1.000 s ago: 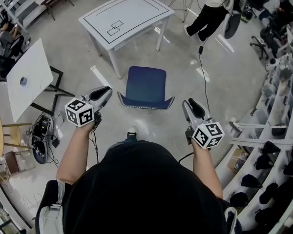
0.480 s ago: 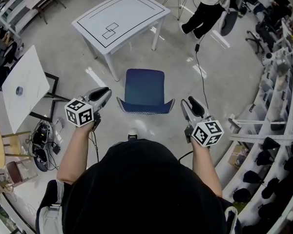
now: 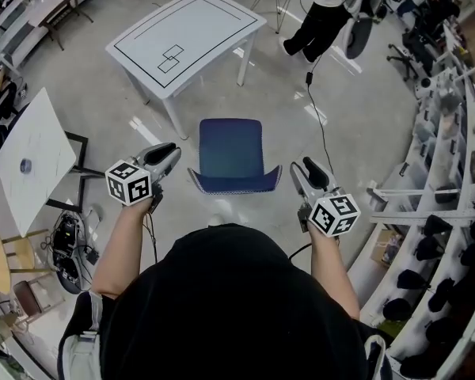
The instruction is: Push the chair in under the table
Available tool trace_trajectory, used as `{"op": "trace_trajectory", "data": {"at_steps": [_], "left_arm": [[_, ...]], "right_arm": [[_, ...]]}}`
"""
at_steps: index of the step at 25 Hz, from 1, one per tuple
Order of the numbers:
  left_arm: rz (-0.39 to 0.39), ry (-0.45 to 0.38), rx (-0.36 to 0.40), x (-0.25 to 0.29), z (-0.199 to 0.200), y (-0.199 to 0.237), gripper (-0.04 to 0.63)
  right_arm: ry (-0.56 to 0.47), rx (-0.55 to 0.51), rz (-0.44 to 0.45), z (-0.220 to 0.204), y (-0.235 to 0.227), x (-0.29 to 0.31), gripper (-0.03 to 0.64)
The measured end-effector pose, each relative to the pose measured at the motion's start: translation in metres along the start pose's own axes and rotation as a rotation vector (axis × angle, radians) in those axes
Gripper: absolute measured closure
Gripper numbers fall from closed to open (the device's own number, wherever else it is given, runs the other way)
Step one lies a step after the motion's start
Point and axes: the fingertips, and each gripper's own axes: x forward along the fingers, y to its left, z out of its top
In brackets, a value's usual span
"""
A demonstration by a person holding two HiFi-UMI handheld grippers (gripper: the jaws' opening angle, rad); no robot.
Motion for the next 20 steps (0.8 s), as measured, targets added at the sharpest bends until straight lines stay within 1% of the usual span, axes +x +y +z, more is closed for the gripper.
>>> {"op": "trace_trajectory", "data": {"at_steps": [5,12,15,20], "left_arm": [[-0.015,0.025,-0.002,0.002,-0.001,0.014,0.511],[-0.026,0.062,-0.026,0.005,-0.016,0.026,0.497],[-0.024,0.068,-0.045,0.005,-0.023,0.026,0.494],[-0.009,0.086,-0.062,0.005,-0.028,0.043,0.485]], "right_arm": [[0.010,0.006,-0.031,-0.003,-0.001,0.008,0.411],[0.047,0.021,-0.076,-0.018,-0.016,0.012,0.403],[0.071,0.034,-0.086,-0.028,-0.024,0.014,0.399],[0.102,0.054,-0.085,-0.040,-0.033,0.033,0.394]]}}
